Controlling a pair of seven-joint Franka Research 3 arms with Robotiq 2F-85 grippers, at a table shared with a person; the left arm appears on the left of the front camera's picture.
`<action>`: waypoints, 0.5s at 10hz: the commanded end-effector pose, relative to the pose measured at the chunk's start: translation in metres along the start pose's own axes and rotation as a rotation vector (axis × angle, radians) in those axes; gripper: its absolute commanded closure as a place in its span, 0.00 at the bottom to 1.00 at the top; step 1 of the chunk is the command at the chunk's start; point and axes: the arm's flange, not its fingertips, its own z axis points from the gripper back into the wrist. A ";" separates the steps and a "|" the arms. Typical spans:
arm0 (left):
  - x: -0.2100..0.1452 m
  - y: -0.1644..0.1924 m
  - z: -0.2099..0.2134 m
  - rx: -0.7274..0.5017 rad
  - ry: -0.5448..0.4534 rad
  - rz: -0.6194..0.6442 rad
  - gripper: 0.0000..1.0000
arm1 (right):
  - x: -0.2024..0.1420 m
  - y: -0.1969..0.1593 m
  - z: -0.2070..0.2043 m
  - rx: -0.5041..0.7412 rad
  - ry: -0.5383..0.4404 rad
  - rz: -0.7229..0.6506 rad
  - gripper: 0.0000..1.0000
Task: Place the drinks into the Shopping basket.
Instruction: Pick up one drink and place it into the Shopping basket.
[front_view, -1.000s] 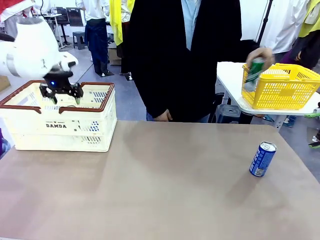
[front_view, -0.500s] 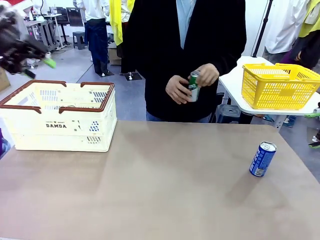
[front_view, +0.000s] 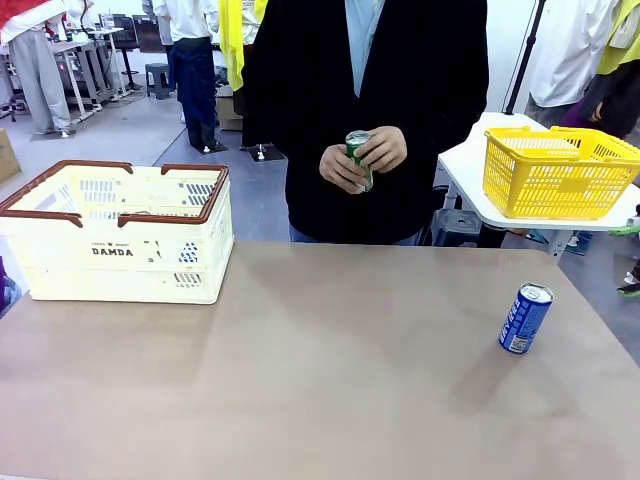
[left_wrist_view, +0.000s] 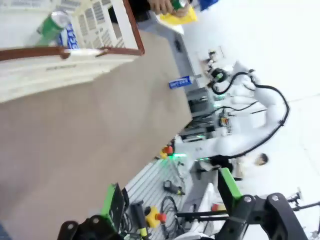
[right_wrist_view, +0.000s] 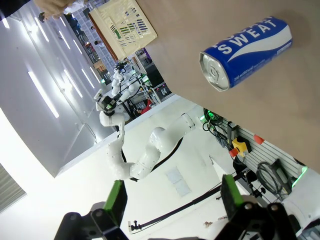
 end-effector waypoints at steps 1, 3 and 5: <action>0.033 0.050 0.005 -0.091 0.087 0.047 0.00 | -0.003 0.003 -0.003 -0.005 -0.010 -0.009 0.00; 0.001 0.031 -0.002 -0.055 0.031 0.034 0.00 | -0.003 0.003 -0.003 -0.005 -0.010 -0.009 0.00; 0.001 0.031 -0.002 -0.055 0.031 0.034 0.00 | -0.003 0.003 -0.003 -0.005 -0.010 -0.009 0.00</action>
